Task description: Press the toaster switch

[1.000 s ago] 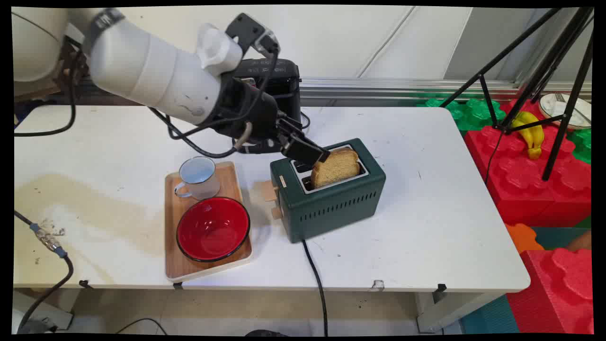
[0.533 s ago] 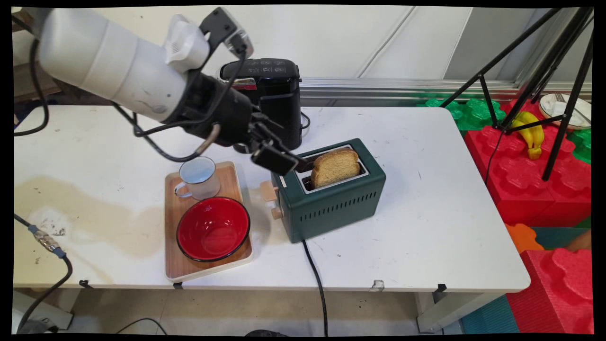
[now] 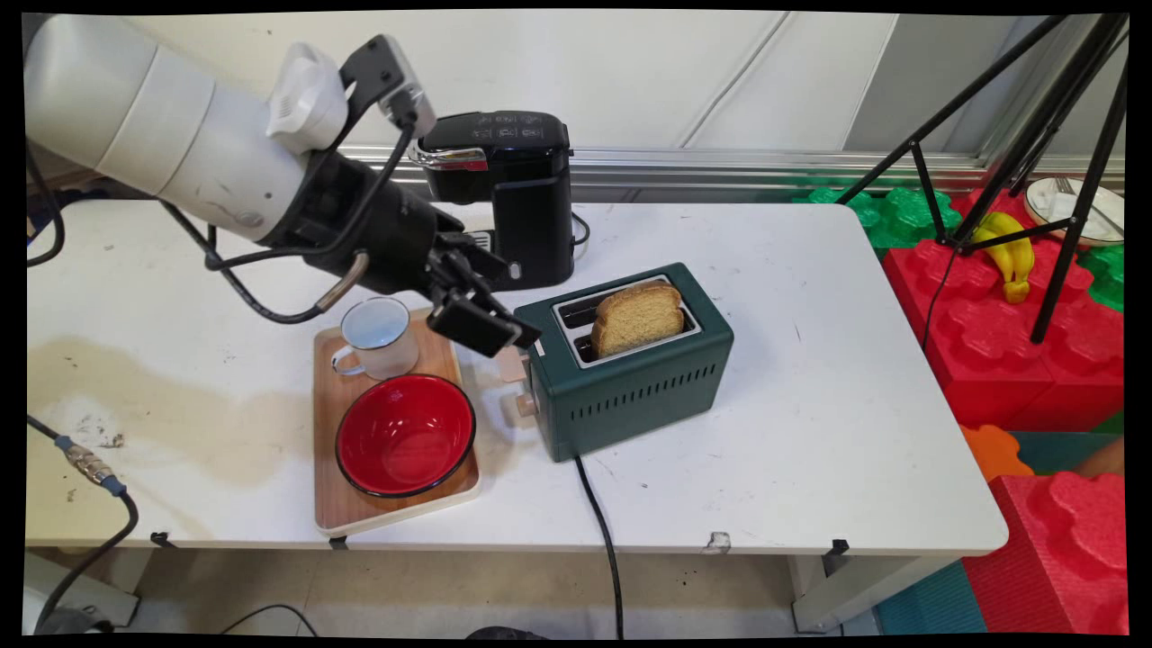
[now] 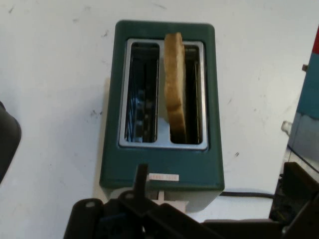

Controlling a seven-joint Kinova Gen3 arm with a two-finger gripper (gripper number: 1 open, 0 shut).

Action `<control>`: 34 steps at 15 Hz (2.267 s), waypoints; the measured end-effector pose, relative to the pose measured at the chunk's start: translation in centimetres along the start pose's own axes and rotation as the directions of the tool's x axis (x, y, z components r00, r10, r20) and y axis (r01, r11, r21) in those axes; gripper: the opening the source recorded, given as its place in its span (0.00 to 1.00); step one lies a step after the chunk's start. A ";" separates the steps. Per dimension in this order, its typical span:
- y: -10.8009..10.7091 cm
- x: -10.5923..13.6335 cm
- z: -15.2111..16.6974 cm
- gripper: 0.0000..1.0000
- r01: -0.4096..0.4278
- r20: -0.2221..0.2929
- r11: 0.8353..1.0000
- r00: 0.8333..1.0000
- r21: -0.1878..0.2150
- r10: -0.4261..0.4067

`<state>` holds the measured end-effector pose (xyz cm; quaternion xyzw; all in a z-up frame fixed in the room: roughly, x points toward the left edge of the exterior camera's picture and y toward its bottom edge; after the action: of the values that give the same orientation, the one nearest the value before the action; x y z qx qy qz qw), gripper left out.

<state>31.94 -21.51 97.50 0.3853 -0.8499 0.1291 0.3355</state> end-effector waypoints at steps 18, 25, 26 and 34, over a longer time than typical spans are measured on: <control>-1.4 -5.4 1.7 0.00 0.028 0.014 0.999 1.000 0.019 -0.028; -1.8 -6.6 3.4 0.00 0.037 0.009 0.999 0.999 0.027 -0.037; -2.0 -6.8 3.8 0.00 0.039 0.007 0.999 0.999 0.031 -0.039; -2.4 -7.6 6.5 0.00 0.061 -0.001 0.998 0.998 0.033 -0.061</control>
<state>34.30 -21.94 87.53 0.4167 -0.8354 0.1328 0.3329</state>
